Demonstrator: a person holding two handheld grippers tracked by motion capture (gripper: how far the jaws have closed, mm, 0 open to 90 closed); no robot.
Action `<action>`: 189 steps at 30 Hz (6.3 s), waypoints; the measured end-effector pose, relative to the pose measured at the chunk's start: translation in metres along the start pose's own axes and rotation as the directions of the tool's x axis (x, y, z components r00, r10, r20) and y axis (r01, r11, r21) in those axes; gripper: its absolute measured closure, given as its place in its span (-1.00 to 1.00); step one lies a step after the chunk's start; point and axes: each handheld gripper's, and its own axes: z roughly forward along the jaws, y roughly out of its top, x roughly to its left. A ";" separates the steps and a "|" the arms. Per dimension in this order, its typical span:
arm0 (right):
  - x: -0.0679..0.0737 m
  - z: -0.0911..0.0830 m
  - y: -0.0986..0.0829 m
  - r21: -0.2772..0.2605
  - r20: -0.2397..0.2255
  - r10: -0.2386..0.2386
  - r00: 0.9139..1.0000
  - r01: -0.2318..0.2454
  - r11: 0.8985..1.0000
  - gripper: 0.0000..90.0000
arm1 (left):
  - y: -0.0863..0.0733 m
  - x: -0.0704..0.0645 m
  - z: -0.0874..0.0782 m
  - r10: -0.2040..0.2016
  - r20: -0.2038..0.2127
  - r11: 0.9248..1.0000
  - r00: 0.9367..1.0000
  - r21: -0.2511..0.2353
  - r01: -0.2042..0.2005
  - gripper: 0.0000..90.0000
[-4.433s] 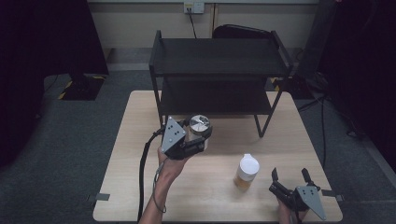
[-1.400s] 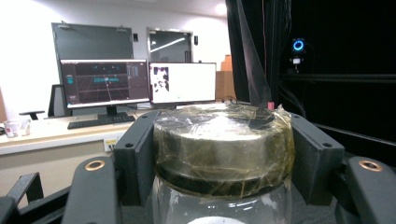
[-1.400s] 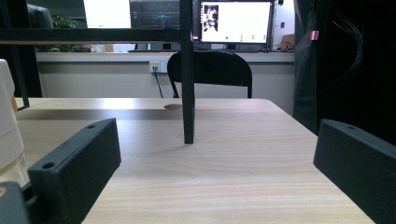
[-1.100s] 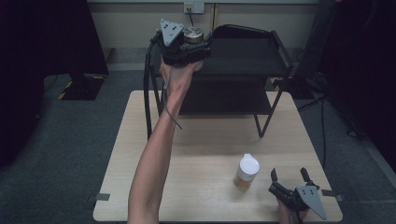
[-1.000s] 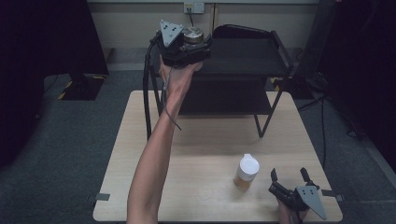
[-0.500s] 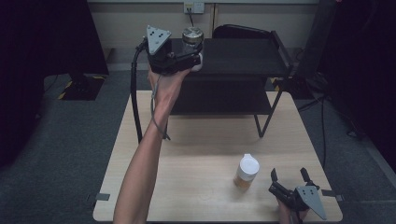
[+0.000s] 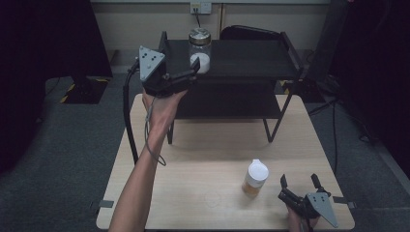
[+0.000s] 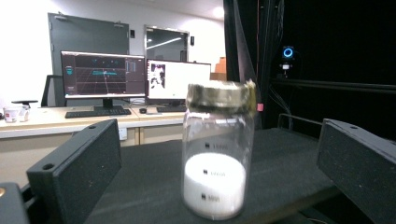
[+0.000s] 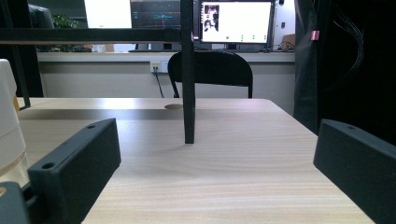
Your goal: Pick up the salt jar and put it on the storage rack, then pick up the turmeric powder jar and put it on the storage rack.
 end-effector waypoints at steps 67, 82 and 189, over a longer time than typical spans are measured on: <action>0.004 -0.001 0.000 0.000 0.023 -0.002 1.000 0.002 1.000 -1.00 | -0.271 -0.051 -0.157 0.002 -0.176 0.998 0.984 0.063 0.009 -1.00; 0.004 -0.001 0.000 0.000 0.018 -0.001 1.000 0.001 1.000 -1.00 | -0.273 -0.048 -0.151 0.041 -0.157 0.994 0.987 0.110 -0.024 -0.99; 0.049 0.013 0.022 0.046 -0.307 0.012 0.952 0.002 0.999 -0.33 | -0.273 -0.051 -0.149 0.054 -0.179 0.993 0.982 0.115 -0.034 -0.97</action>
